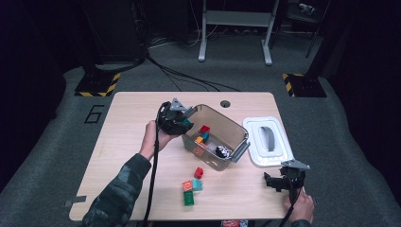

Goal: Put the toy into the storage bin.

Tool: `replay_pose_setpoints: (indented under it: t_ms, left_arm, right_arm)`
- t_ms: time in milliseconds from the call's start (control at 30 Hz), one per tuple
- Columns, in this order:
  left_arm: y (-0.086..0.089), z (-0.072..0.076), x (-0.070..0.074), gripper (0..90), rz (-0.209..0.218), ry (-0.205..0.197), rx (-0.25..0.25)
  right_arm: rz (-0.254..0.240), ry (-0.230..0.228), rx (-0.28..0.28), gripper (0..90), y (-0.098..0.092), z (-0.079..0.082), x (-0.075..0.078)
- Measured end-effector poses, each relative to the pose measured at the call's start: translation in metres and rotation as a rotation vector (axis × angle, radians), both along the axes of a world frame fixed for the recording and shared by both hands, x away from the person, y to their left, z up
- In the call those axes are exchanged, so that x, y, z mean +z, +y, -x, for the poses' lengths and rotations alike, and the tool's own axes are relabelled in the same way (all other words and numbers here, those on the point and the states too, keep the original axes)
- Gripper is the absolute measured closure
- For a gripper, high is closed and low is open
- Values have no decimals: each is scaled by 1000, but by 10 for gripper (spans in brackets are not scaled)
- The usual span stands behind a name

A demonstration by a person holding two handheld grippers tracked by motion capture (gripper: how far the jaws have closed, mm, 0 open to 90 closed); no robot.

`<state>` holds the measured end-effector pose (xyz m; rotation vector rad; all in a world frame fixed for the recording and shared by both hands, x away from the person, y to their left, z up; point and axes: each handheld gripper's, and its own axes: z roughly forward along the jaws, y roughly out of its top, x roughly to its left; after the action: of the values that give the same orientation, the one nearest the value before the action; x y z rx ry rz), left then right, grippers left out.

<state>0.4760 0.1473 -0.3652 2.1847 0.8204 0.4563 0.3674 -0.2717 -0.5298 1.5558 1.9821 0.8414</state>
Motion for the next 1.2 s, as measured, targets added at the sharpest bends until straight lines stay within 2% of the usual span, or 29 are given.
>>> replay_pose_setpoints:
  t_ms: [333, 600, 867, 1000, 1200]
  left_arm:
    - [-13, -5, -17, 591, -26, 60, -9]
    - [-12, -7, -21, 591, -34, 95, 1]
    - [-13, -6, -22, 580, -39, 115, -7]
    - [-11, -2, -19, 446, -37, 113, -6]
    - [-1, 10, -8, 267, -26, 78, 1]
  right_arm:
    - [0, 0, 0, 0, 0, 0, 0]
    - [0, 0, 0, 0, 0, 0, 0]
    - [0, 0, 0, 0, 0, 0, 0]
    - [0, 0, 0, 0, 0, 0, 0]
    - [0, 0, 0, 0, 0, 0, 0]
